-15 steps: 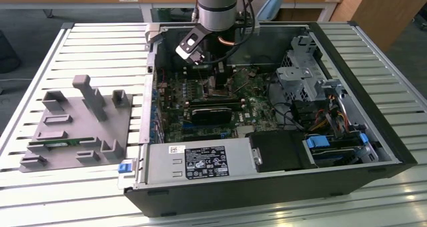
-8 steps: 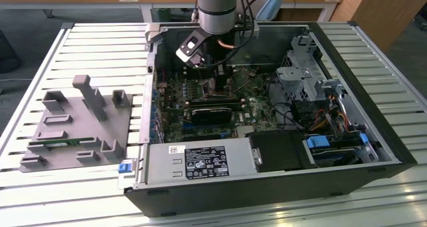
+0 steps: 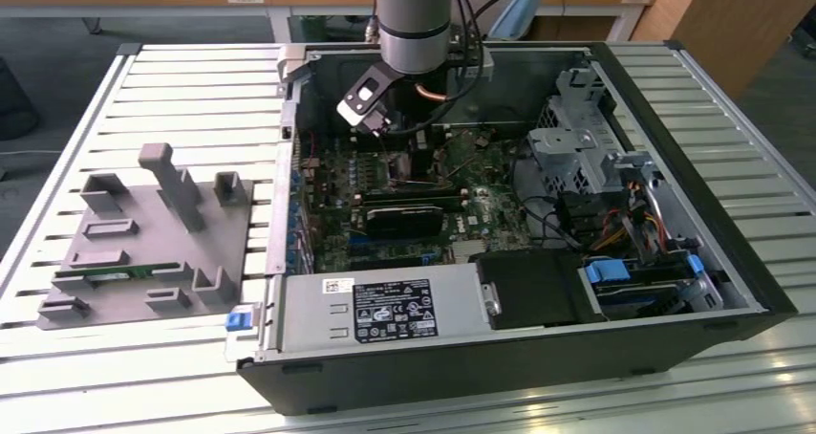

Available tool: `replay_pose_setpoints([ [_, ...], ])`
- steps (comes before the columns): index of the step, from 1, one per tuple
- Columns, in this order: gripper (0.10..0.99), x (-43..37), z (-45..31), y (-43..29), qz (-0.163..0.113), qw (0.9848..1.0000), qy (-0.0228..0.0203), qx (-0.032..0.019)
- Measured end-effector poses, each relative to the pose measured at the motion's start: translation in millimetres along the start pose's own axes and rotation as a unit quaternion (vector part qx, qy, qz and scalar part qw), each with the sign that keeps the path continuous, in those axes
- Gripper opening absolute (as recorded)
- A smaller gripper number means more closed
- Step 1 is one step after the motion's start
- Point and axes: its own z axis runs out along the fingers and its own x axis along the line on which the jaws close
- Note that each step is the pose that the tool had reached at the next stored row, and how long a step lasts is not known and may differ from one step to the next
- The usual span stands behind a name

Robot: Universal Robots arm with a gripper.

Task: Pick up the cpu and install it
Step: 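Place the cpu into insertion slot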

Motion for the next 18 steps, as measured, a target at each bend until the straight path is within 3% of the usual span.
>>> replay_pose_setpoints([
  [18, 0.529, 4.1, 10.9, -0.9, 0.001, 1.0000, -0.0003, 0.0002],
])
